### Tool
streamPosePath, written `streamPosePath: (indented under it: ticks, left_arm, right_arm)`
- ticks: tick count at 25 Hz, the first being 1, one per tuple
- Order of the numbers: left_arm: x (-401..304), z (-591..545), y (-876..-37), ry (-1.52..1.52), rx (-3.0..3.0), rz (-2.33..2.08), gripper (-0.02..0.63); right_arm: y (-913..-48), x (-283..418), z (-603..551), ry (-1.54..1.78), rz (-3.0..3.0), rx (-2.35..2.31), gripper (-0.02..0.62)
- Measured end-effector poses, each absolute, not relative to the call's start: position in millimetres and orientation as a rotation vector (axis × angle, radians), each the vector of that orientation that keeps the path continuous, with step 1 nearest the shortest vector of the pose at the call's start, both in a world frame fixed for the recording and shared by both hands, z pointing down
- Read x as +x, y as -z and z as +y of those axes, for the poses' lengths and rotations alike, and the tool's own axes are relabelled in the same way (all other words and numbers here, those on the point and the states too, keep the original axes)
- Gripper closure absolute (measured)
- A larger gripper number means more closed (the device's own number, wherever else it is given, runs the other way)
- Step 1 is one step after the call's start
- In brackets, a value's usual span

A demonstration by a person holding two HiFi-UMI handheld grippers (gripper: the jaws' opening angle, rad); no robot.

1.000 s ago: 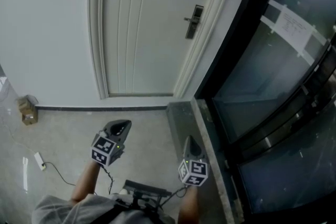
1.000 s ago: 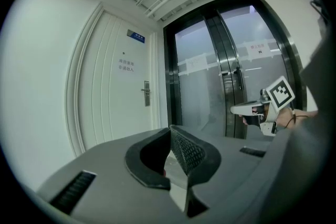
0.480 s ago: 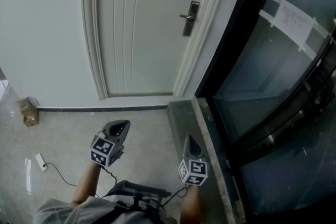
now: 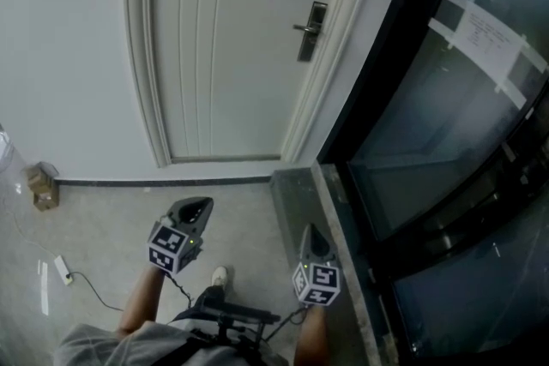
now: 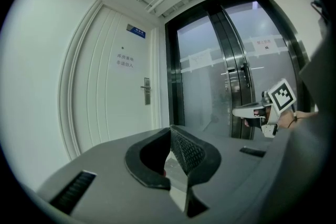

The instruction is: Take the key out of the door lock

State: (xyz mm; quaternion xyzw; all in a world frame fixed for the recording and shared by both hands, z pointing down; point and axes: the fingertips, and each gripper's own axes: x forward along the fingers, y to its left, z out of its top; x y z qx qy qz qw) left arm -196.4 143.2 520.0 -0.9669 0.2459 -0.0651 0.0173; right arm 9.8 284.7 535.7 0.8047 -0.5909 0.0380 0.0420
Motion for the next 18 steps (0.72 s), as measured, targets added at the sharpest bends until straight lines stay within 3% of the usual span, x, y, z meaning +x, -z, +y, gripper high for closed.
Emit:
streamPosePath:
  ticks: [18]
  left_arm:
    - [-115.3,-16.4,-497.4,0.203,-3.018,0.677,0.601]
  right_arm:
    - [-506.3,78.9,127.3,-0.102,-1.768,2.471,0.583]
